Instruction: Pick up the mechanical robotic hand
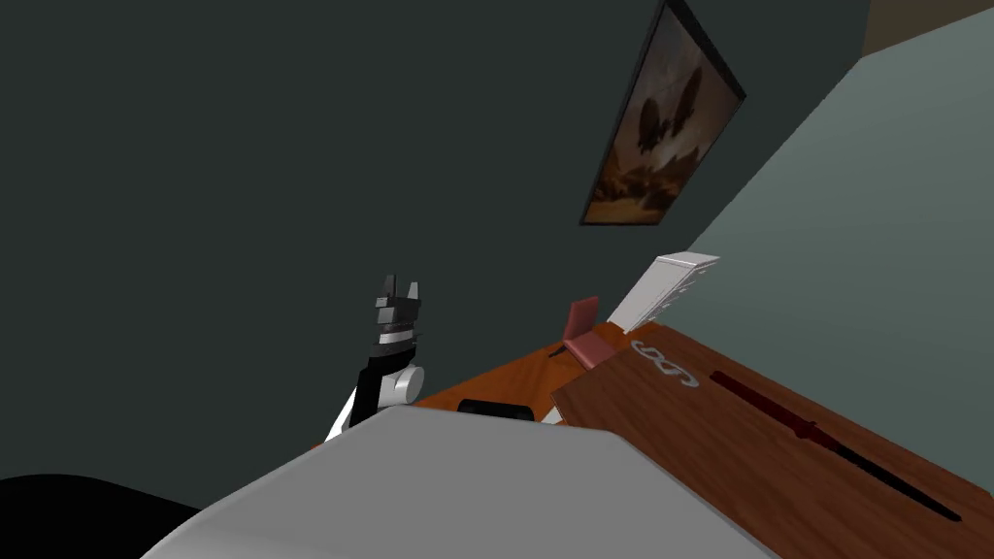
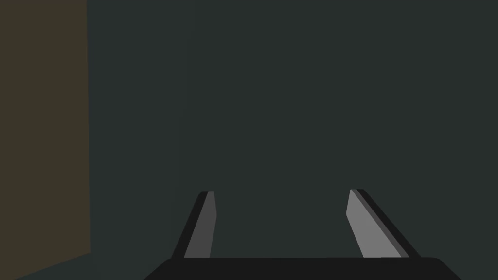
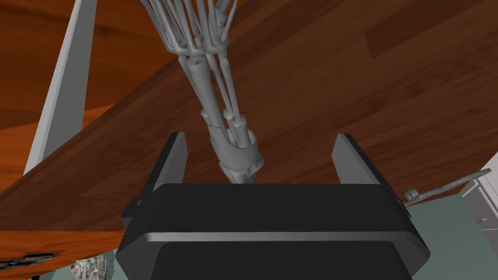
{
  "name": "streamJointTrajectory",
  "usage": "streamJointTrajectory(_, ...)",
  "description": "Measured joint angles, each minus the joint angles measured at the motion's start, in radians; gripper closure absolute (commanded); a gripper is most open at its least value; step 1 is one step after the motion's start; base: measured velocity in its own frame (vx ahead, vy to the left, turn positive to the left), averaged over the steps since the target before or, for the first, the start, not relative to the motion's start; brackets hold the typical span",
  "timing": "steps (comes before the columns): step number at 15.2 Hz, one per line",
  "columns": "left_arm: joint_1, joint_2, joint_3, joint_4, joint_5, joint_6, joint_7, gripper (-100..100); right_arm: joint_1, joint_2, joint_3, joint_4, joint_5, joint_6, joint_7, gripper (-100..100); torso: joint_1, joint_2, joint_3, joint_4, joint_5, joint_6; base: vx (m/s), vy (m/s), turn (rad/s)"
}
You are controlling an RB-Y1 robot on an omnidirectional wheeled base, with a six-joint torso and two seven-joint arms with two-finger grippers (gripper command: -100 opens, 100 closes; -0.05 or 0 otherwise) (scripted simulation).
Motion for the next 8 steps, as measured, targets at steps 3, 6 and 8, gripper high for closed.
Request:
streamJointTrajectory(3, 0.000, 0.000, 0.000, 0.000, 0.000, 0.000, 0.000, 0, -0.003, 0.014, 0.000, 0.041, 0.018, 0.063, -0.023, -100, -0.001, 0.000, 0.000, 0.000, 0.000, 0.000, 0.016, -0.053, 0.370)
streamJointTrajectory(6, 0.000, 0.000, 0.000, 0.000, 0.000, 0.000, 0.000, 0, -0.014, 0.025, -0.003, 0.110, 0.032, 0.112, -0.049, -100, -0.003, 0.000, 0.000, 0.000, 0.000, 0.000, 0.014, -0.063, 0.327)
streamJointTrajectory(8, 0.000, 0.000, 0.000, 0.000, 0.000, 0.000, 0.000, 0, -0.012, 0.035, -0.003, 0.130, 0.038, 0.155, -0.059, -100, -0.002, -0.001, 0.000, 0.000, 0.000, 0.000, 0.015, -0.049, 0.284)
